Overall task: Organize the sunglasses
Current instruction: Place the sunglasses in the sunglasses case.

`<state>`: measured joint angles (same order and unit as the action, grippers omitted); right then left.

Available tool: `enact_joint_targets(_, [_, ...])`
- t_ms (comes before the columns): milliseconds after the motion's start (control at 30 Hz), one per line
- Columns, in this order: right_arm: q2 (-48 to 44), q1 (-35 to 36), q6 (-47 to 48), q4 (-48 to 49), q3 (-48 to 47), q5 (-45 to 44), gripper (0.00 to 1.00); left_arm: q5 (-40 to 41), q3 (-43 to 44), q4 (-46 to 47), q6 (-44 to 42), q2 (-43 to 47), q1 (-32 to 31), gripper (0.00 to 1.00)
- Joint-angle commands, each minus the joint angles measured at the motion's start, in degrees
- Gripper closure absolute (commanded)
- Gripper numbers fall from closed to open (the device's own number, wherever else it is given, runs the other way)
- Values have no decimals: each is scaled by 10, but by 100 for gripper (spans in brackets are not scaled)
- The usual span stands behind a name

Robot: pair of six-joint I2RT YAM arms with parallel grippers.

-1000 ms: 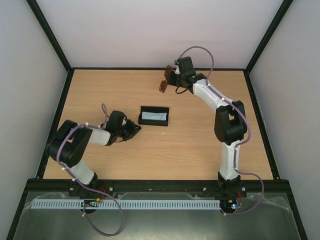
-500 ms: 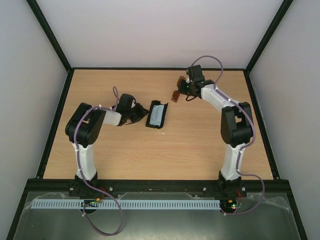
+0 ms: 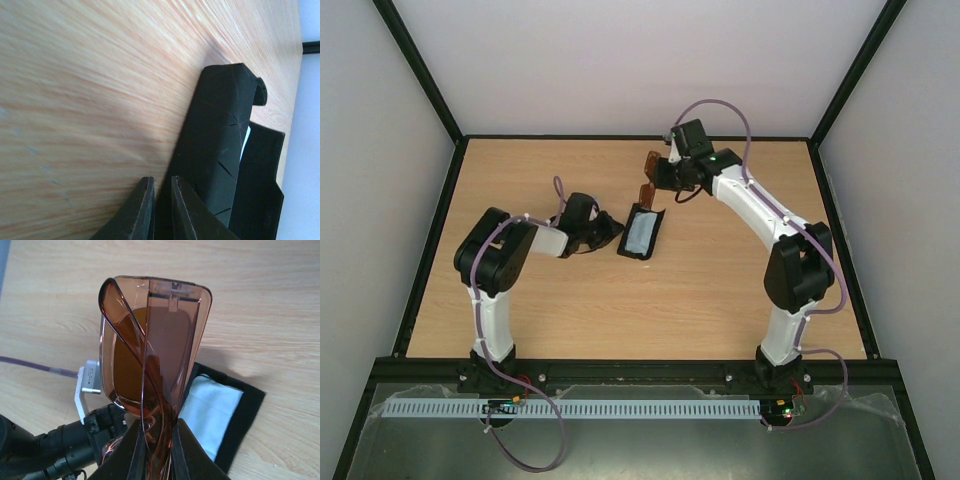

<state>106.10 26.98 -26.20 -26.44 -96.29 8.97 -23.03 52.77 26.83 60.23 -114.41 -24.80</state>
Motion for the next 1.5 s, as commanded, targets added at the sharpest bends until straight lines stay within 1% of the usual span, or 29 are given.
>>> enact_joint_targets(0, [62, 25, 17, -142, -91, -27, 98, 2, -27, -36, 6, -21, -20, 87])
enact_joint_targets(67, [104, 36, 30, -204, -142, -63, 98, -1, -35, -27, 7, -17, -19, 87])
enact_joint_targets(133, [135, 46, 37, -252, -170, -99, 99, -3, -44, -19, 10, -10, -19, 87])
enact_joint_targets(333, [129, 53, 33, -265, -117, -154, 99, -3, -72, 1, 19, 11, -29, 87])
enact_joint_targets(533, [150, 65, 46, -291, -127, -153, 99, -3, -77, 7, 16, 7, -29, 87])
enact_joint_targets(700, [189, 72, 45, -306, -149, -147, 99, -5, -67, 12, 17, 0, -30, 87])
enact_joint_targets(1067, [244, 81, 29, -308, -172, -150, 98, -8, -63, 19, 23, 2, -41, 87])
enact_joint_targets(1467, [317, 83, 29, -360, -279, -166, 97, -17, -66, 33, 23, -5, -43, 87])
